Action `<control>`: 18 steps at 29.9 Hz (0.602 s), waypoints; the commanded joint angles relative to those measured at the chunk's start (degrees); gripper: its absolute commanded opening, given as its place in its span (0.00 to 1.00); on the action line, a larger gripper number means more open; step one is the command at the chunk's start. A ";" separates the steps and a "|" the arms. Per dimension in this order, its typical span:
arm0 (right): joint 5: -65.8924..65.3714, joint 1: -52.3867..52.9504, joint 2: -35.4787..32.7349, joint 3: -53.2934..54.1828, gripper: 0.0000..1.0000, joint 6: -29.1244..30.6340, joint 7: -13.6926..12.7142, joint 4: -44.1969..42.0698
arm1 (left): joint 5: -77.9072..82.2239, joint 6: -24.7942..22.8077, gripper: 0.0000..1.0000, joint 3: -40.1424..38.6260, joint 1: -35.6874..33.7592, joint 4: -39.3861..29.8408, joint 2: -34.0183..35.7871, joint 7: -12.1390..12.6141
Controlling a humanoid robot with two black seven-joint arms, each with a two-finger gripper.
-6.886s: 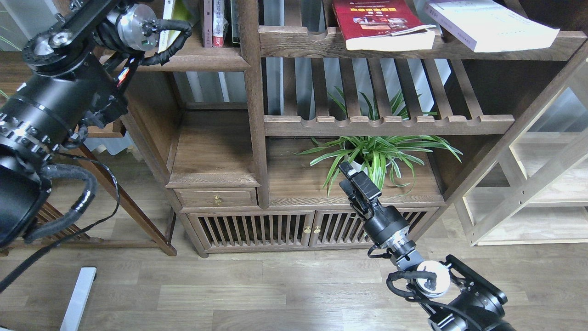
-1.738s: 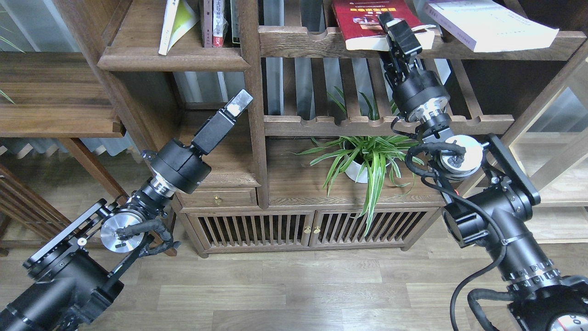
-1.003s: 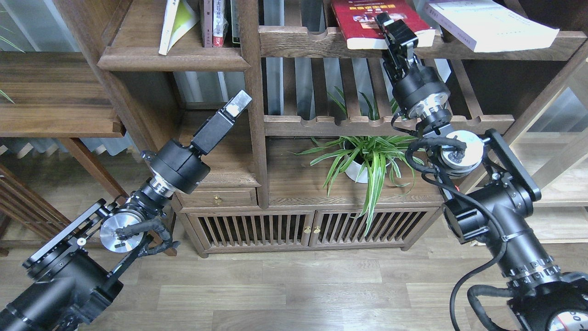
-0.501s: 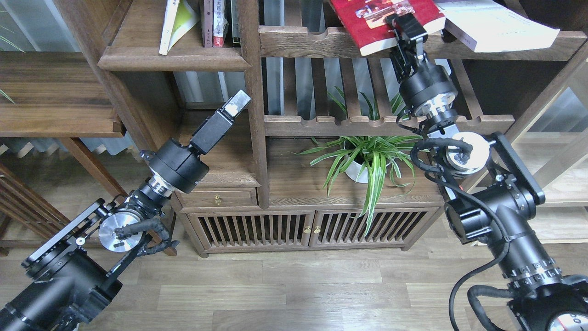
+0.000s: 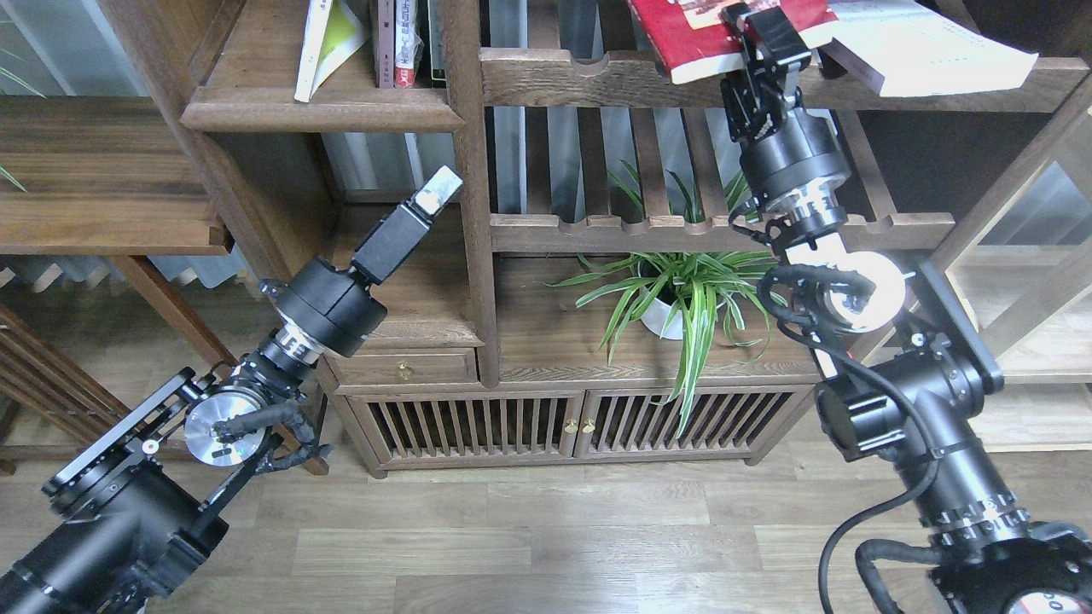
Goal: Organize books on shelf
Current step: 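Grasp the red book's edge with the right gripper and tip it out, then pull the red book down between both grippers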
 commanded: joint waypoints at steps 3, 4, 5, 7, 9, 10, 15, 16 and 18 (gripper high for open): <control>0.00 -1.39 1.89 -0.80 0.05 2.74 0.00 2.16 | -2.07 0.00 0.99 -0.87 -0.11 0.20 -2.55 -0.56; 0.00 -2.09 1.98 -0.80 0.05 3.70 0.00 2.33 | -2.60 0.00 0.99 -0.87 -0.11 0.29 -3.08 -0.56; 0.00 -2.54 1.98 -0.89 0.05 4.76 -0.09 2.42 | -2.78 0.00 0.99 -0.95 -0.11 0.55 -3.43 -0.56; 0.00 -3.50 2.42 -1.33 0.05 8.09 -0.09 2.77 | -3.22 0.00 0.99 -1.04 -0.28 1.08 -4.22 -0.56; 0.00 -4.21 3.03 -2.12 0.05 11.08 -0.18 3.21 | -3.83 0.00 0.99 -1.13 -0.46 1.69 -5.01 -0.65; 0.00 -4.38 3.39 -2.38 0.05 12.40 -0.18 3.39 | -4.18 0.00 0.99 -1.30 -0.55 2.04 -5.28 -0.65; -0.09 -5.61 4.88 -5.63 0.05 17.56 -0.18 3.83 | -5.77 0.00 0.99 -2.10 -1.60 3.10 -8.09 -0.47; -0.18 -6.14 5.06 -6.85 0.04 17.56 -0.18 3.83 | -5.94 0.00 0.99 -2.10 -2.12 3.19 -8.44 -0.38; -0.27 -6.84 5.76 -8.18 0.04 17.56 -0.18 3.83 | -5.94 0.00 0.99 -2.18 -3.09 3.19 -8.62 -0.38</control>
